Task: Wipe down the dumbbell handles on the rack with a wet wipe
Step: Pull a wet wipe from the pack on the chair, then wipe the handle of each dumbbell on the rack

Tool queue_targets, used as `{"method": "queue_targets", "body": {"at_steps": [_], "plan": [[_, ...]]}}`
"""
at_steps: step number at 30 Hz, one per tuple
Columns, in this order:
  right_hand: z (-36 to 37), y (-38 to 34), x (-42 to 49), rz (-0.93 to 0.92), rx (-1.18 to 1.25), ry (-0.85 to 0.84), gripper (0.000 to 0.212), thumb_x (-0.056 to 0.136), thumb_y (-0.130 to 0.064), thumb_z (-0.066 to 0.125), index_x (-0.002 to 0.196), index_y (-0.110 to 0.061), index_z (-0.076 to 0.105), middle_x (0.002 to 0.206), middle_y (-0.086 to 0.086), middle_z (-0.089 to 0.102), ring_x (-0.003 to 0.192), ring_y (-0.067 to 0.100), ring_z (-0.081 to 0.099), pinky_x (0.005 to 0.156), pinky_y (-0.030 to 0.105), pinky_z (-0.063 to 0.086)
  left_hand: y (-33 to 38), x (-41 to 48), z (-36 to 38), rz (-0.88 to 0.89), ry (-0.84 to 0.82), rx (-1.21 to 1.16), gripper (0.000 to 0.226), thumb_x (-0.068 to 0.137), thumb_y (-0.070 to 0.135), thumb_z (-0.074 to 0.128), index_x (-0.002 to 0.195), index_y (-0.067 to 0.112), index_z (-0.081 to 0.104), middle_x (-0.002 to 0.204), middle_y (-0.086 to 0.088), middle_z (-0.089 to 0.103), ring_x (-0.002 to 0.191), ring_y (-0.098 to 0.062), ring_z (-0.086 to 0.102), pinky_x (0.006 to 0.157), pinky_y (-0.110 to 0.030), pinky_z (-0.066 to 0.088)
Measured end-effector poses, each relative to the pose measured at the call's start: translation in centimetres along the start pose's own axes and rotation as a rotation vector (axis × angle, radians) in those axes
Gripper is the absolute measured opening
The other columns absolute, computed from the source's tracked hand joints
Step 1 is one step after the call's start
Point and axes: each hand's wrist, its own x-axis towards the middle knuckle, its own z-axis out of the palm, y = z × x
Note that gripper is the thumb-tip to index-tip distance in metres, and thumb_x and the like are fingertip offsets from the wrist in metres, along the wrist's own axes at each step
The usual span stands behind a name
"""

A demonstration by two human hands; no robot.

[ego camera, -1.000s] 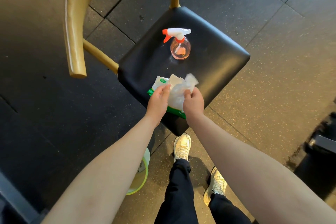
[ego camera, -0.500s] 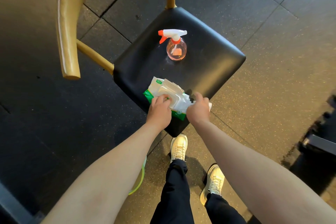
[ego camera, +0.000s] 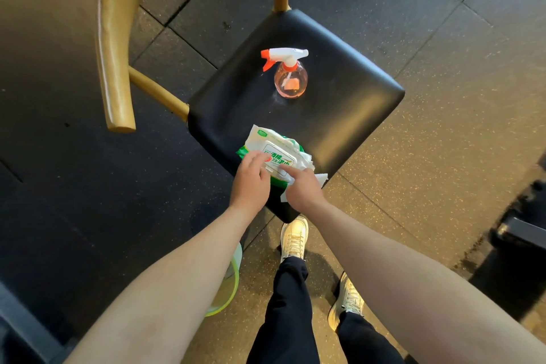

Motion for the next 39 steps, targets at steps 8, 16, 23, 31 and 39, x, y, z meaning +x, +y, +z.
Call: {"method": "queue_targets", "body": {"at_steps": [8, 16, 23, 31, 39], "plan": [[0.4, -0.3, -0.3, 0.023, -0.164, -0.029, 0.071, 0.090, -0.008, 0.044, 0.149, -0.047, 0.037, 0.128, 0.005, 0.047, 0.112, 0.025, 0.055, 0.091, 0.046, 0.055, -0.3, -0.9, 1.6, -0.087, -0.146, 0.280, 0.049, 0.105, 0.013, 0.040, 0.152, 0.027, 0.043, 0.165, 0.008, 0.024, 0.150, -0.018, 0.028, 0.112, -0.046, 0.043], [-1.2, -1.3, 0.4, 0.100, 0.092, -0.104, 0.065, 0.094, 0.006, 0.042, 0.146, -0.032, 0.048, 0.134, 0.004, 0.056, 0.100, 0.018, 0.062, 0.077, 0.029, 0.058, 0.5, -0.8, 1.7, -0.110, -0.181, 0.203, 0.050, 0.103, 0.009, 0.042, 0.150, 0.025, 0.047, 0.164, 0.009, 0.026, 0.149, -0.017, 0.027, 0.110, -0.046, 0.046], [-5.0, 0.2, -5.0, 0.188, 0.664, 0.116, 0.040, 0.094, 0.002, 0.050, 0.123, -0.020, 0.066, 0.116, -0.002, 0.056, 0.094, 0.013, 0.055, 0.069, 0.020, 0.048, 6.7, -3.3, 0.6, -0.077, -0.277, -0.116, 0.035, 0.104, 0.022, 0.048, 0.137, 0.022, 0.056, 0.138, 0.003, 0.054, 0.126, -0.013, 0.049, 0.094, -0.025, 0.041], [-12.5, 4.8, -15.6, 0.193, 0.951, 0.341, 0.026, 0.087, 0.004, 0.055, 0.097, -0.018, 0.065, 0.096, 0.007, 0.066, 0.081, 0.020, 0.061, 0.066, 0.030, 0.051, 18.0, -9.7, 1.7, 0.101, -0.450, -0.117, 0.040, 0.093, 0.017, 0.065, 0.132, 0.019, 0.055, 0.113, 0.008, 0.060, 0.104, -0.010, 0.058, 0.082, -0.023, 0.046], [-17.2, 13.8, -31.4, 0.172, 1.032, 0.705, 0.032, 0.089, 0.008, 0.055, 0.105, -0.017, 0.064, 0.087, -0.002, 0.059, 0.077, 0.013, 0.054, 0.067, 0.024, 0.046, 28.9, -19.5, 5.9, 0.411, -0.550, 0.094, 0.017, 0.091, 0.015, 0.070, 0.105, 0.007, 0.069, 0.096, -0.003, 0.065, 0.089, -0.015, 0.057, 0.065, -0.020, 0.032]]}}
